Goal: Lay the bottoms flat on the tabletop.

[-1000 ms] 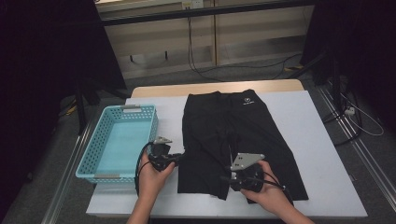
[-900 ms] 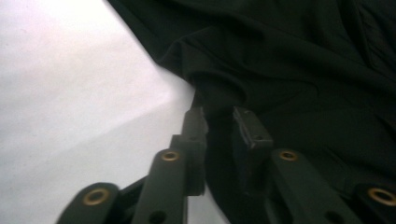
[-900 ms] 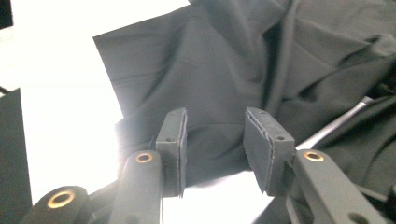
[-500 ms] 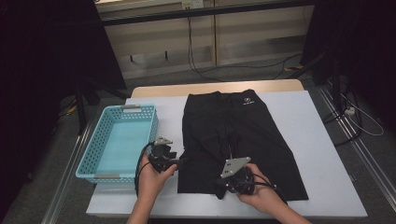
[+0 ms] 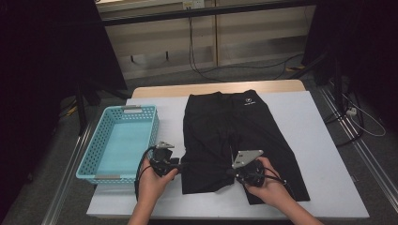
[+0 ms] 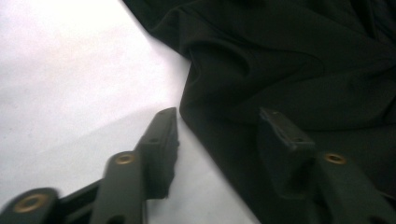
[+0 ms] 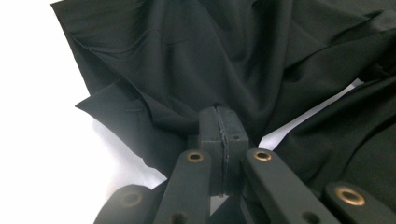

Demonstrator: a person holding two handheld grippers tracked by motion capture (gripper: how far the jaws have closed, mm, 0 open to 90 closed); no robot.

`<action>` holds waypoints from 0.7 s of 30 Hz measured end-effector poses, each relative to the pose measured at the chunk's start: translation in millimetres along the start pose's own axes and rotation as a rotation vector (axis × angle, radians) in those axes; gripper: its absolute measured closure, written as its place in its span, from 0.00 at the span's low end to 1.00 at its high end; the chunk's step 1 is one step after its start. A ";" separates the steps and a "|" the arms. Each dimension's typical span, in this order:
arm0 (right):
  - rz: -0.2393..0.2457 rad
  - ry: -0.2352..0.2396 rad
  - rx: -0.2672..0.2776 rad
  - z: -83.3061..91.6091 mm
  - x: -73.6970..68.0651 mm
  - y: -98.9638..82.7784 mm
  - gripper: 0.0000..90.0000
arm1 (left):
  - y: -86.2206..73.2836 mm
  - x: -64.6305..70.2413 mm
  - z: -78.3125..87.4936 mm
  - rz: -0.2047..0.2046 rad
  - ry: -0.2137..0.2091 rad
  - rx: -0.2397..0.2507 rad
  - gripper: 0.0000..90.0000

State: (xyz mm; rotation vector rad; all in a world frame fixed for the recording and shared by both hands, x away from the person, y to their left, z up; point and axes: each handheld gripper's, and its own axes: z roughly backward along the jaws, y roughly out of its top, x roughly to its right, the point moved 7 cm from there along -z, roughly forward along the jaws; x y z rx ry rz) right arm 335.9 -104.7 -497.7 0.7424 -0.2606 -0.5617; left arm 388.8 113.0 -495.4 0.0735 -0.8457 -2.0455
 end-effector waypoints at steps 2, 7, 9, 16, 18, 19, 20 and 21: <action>-0.006 0.001 0.004 0.6 -0.1 -0.8 1.00 | -1.5 3.0 -0.7 -0.009 0.006 0.000 0.72; -0.020 0.008 0.020 3.7 -1.0 -0.2 0.98 | -5.0 10.7 -1.3 0.058 -0.040 -0.057 0.97; -0.021 0.012 0.025 4.2 -2.3 0.5 0.97 | -5.2 11.0 -0.6 0.062 -0.050 -0.071 1.00; -0.045 0.033 0.091 14.3 -8.8 8.7 0.84 | 4.2 -3.4 18.3 0.099 -0.012 -0.011 1.00; -0.050 0.042 0.091 14.4 -10.8 8.8 0.82 | 4.1 -6.9 20.4 0.116 -0.013 -0.005 1.00; -0.051 0.046 0.089 13.8 -12.0 8.7 0.81 | 4.3 -8.8 21.4 0.120 -0.006 -0.001 1.00; -0.051 0.053 0.085 12.9 -13.8 8.5 0.80 | 4.6 -10.5 23.1 0.118 0.002 0.000 1.00; -0.047 0.064 0.084 12.2 -16.1 8.7 0.79 | 5.3 -11.9 25.0 0.121 0.005 0.005 1.00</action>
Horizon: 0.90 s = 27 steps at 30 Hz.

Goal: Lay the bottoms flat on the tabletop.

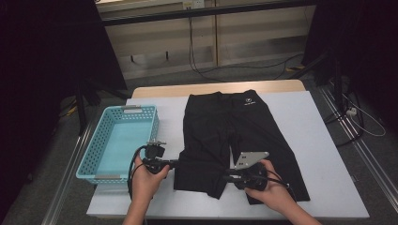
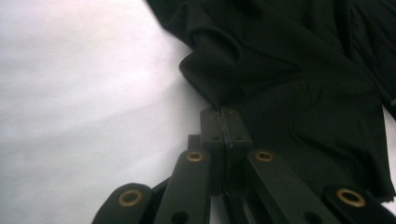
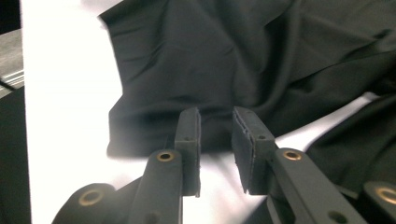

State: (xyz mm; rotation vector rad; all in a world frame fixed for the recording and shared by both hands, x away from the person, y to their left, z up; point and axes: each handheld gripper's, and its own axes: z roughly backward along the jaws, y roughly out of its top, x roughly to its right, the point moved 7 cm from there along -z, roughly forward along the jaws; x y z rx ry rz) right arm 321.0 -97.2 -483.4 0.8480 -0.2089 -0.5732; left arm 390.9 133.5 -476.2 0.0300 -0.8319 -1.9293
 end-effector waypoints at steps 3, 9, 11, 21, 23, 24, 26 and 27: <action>0.007 0.040 -0.002 -3.4 -8.9 1.1 0.76 | 0.6 -0.5 1.8 0.004 -0.010 0.004 1.00; 0.030 0.060 -0.068 -25.0 -21.4 -4.1 0.74 | 0.0 2.0 -2.5 0.001 -0.015 -0.003 1.00; 0.041 0.054 -0.066 -28.6 -23.4 -1.0 0.76 | -0.3 1.9 -2.4 0.001 -0.019 -0.005 1.00; 0.077 0.076 -0.096 -22.0 -20.0 -1.4 1.00 | -1.5 7.8 -4.2 -0.013 -0.039 -0.019 0.99; 0.049 0.085 -0.096 -12.6 -15.7 -3.8 1.00 | -1.5 11.4 -2.2 -0.013 -0.052 -0.025 0.99; 0.046 0.079 -0.096 -7.3 -12.3 -5.7 1.00 | -2.2 12.8 -1.9 -0.023 -0.064 -0.035 0.99; 0.031 0.065 -0.097 1.9 -5.2 -9.9 1.00 | -4.0 14.3 -2.5 -0.022 -0.074 -0.054 0.99; 0.028 0.064 -0.093 4.8 -2.3 -11.1 1.00 | -4.9 13.9 -3.4 -0.022 -0.069 -0.063 0.98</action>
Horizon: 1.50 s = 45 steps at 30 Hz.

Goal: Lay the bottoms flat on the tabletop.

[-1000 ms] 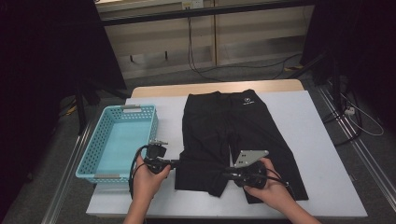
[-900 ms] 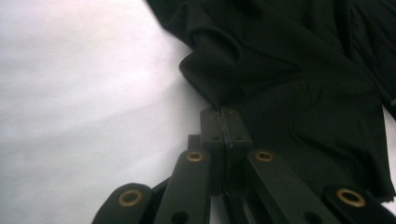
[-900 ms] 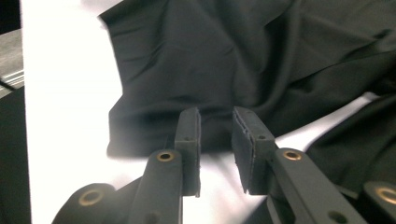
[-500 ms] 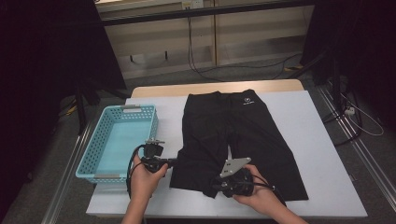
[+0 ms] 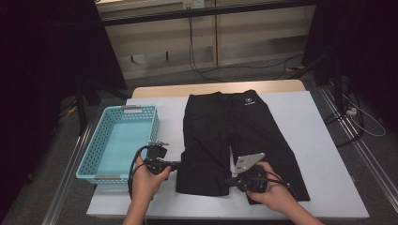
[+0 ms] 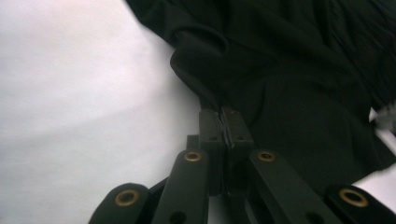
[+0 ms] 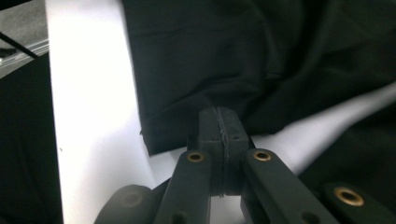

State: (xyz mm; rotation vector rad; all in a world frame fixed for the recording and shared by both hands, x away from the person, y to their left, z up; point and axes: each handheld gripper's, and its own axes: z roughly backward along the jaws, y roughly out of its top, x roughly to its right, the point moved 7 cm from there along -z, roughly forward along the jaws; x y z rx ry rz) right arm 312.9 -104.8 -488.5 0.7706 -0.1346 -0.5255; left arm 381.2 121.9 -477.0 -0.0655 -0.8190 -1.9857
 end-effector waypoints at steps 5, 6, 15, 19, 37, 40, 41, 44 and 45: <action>0.008 -0.015 0.023 -0.2 1.5 3.7 0.97 | -0.4 -2.2 -1.7 -0.030 0.005 -0.007 0.91; 0.008 -0.022 0.035 -1.1 0.6 5.3 0.92 | 1.5 -3.2 -1.3 -0.039 0.010 0.014 0.78; -0.022 -0.060 0.151 -7.8 -2.2 23.5 0.63 | 14.7 -7.6 1.1 -0.127 0.085 0.125 0.33; 0.000 0.015 0.157 -22.8 -23.9 34.3 0.62 | 17.5 -10.5 3.4 -0.130 0.118 0.151 0.27; 0.108 0.096 0.087 -66.9 -54.0 39.6 0.99 | 19.4 -12.7 9.3 -0.116 0.136 0.189 0.26; 0.104 0.114 0.060 -63.0 -53.1 38.1 1.00 | 20.6 -12.4 9.4 -0.118 0.141 0.204 0.26; 0.114 0.123 0.049 -60.6 -54.2 36.9 1.00 | 21.0 -12.0 9.4 -0.112 0.135 0.206 0.26; 0.138 0.134 0.023 -52.8 -58.6 31.0 1.00 | 22.9 -11.5 8.7 -0.106 0.129 0.217 0.27; 0.151 0.139 0.017 -49.5 -59.3 28.9 1.00 | 23.4 -11.7 8.3 -0.105 0.130 0.220 0.27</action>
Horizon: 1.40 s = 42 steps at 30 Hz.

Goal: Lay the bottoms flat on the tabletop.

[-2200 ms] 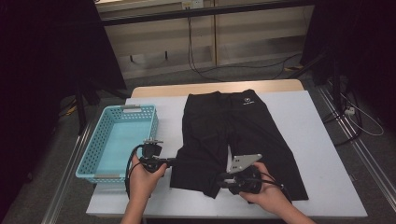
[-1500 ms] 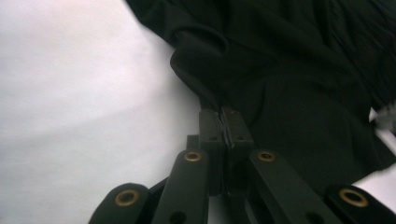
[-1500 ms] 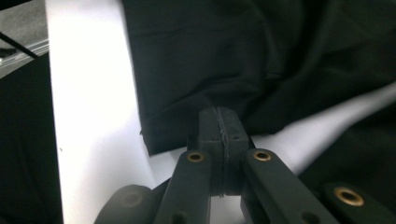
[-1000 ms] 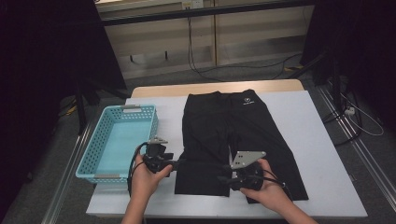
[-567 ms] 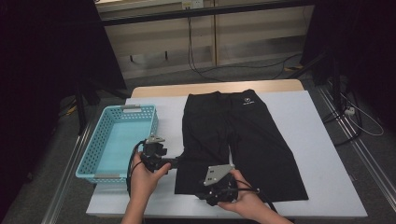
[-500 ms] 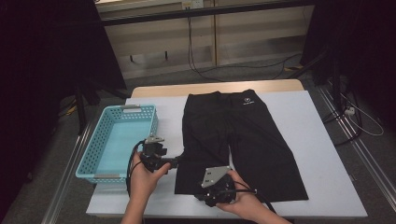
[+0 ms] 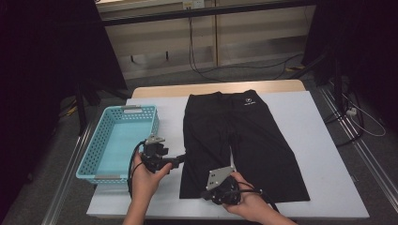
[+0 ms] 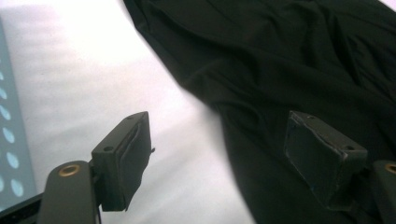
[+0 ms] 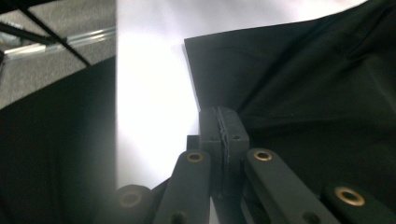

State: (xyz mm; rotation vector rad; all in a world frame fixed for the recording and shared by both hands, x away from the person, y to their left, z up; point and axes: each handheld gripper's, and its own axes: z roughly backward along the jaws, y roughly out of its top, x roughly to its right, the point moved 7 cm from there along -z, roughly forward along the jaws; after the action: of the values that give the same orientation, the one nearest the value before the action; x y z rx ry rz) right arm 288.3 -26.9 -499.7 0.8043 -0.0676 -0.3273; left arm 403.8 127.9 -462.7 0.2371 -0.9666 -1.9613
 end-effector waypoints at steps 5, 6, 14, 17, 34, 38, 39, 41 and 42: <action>-0.008 0.013 0.005 12.1 -0.5 -5.1 1.00 | -2.6 0.1 -3.9 0.008 -0.007 -0.013 0.28; -0.017 0.018 0.008 13.6 0.0 -6.0 0.99 | -3.1 0.0 -4.6 0.009 -0.010 -0.017 0.28; -0.005 -0.017 0.089 -4.0 -3.6 11.2 0.70 | -2.1 -1.9 -4.4 0.015 0.000 -0.011 0.28; 0.027 -0.032 0.058 -18.1 -6.4 13.0 0.70 | -3.5 -2.2 -4.4 0.020 -0.004 -0.017 0.28; -0.001 0.029 0.057 2.1 -9.3 9.9 0.99 | -1.6 -4.0 -47.4 0.043 0.018 -0.053 0.50; 0.012 0.041 0.056 9.7 -10.6 7.6 0.99 | 0.5 -4.4 -53.4 0.040 0.035 -0.058 0.57; 0.011 0.039 0.059 12.0 -10.6 6.6 0.99 | 0.5 -4.0 -54.0 0.031 0.034 -0.064 0.61; 0.004 0.036 0.065 15.4 -9.4 4.9 0.99 | 0.3 -2.8 -55.2 0.009 0.055 -0.066 0.68; -0.001 0.034 0.067 16.9 -8.2 4.2 0.99 | 0.2 -1.1 -55.0 0.015 0.039 -0.075 0.72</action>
State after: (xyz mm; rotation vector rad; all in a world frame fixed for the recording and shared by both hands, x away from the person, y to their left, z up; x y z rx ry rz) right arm 278.6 -33.3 -484.4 0.8763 -0.0469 -0.3133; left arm 432.5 99.3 -499.9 0.2248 -0.8659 -1.9680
